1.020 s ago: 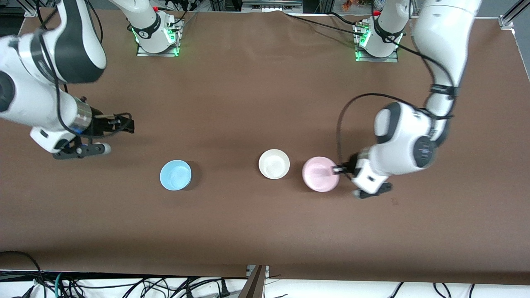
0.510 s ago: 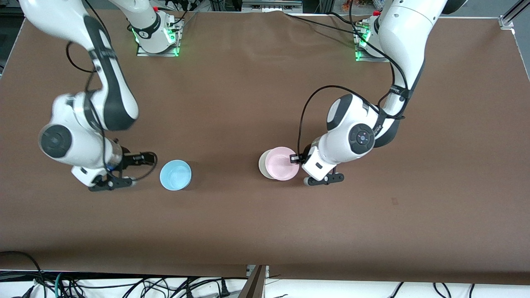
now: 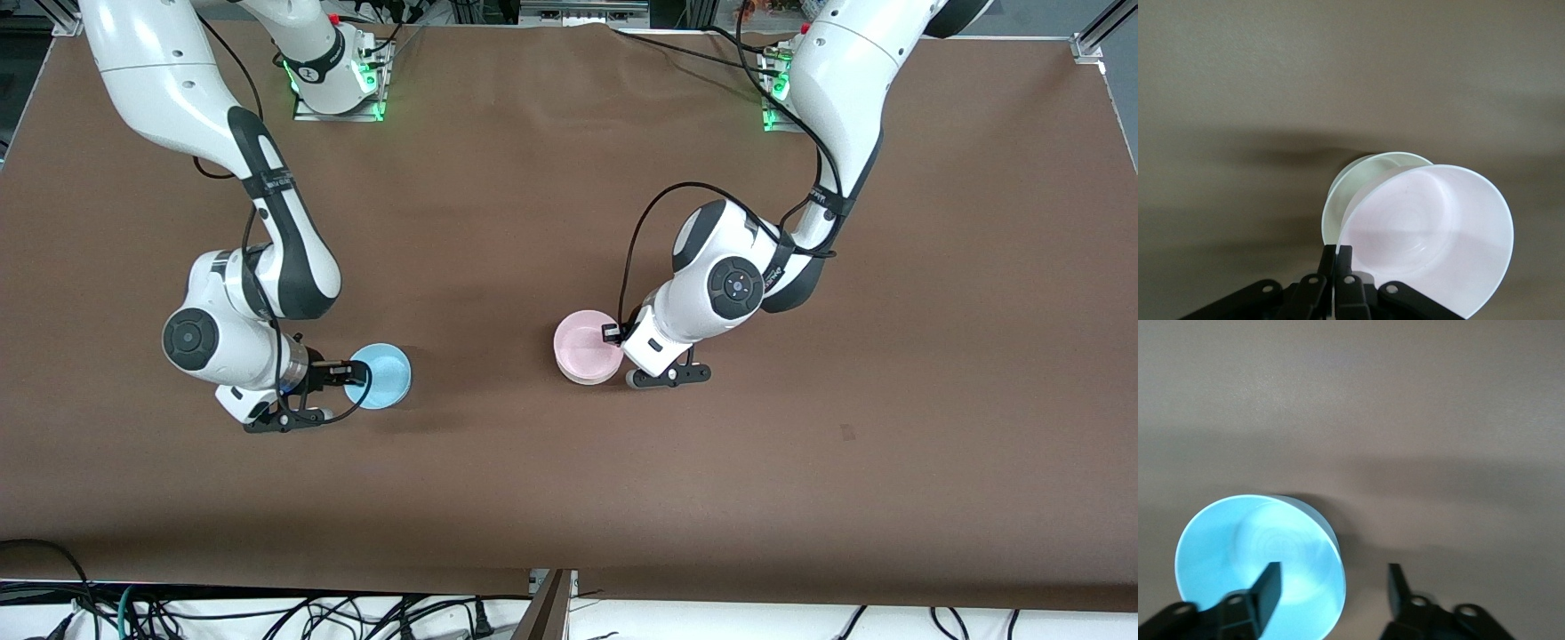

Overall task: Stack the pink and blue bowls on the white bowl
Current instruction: 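Grasp the light blue bowl rim with the right gripper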

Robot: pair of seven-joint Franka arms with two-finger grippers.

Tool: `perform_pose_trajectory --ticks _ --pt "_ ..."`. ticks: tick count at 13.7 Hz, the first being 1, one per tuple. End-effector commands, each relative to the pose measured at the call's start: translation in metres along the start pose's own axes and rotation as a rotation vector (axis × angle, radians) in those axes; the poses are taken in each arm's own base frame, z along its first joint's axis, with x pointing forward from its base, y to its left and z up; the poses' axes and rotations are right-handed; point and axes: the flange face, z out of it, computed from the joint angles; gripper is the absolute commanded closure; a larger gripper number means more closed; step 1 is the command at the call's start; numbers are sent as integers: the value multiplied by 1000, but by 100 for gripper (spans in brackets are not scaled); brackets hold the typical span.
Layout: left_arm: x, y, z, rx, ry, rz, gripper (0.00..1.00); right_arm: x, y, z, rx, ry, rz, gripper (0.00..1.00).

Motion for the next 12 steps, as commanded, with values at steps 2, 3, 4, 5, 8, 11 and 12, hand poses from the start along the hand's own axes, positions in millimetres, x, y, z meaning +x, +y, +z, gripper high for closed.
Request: perform_pose_trajectory --ticks 2,3,4,5,8,11,12 --pt "4 -1 10 5 31 4 100 2 -3 9 17 -1 -7 59" --pt "5 -3 16 7 29 -1 100 1 -3 12 16 -8 -6 62" --pt "5 -4 21 7 22 -7 100 1 -4 11 18 -6 -5 67" --pt "6 -5 23 8 21 -7 100 0 -6 12 18 -8 -7 76" --pt "4 -4 25 9 19 -6 100 0 -8 12 18 -11 -2 100" --pt "3 -2 26 7 15 -5 100 1 -18 5 33 -5 -13 100" --pt "3 -3 29 9 10 -9 100 2 -22 2 55 0 1 100"
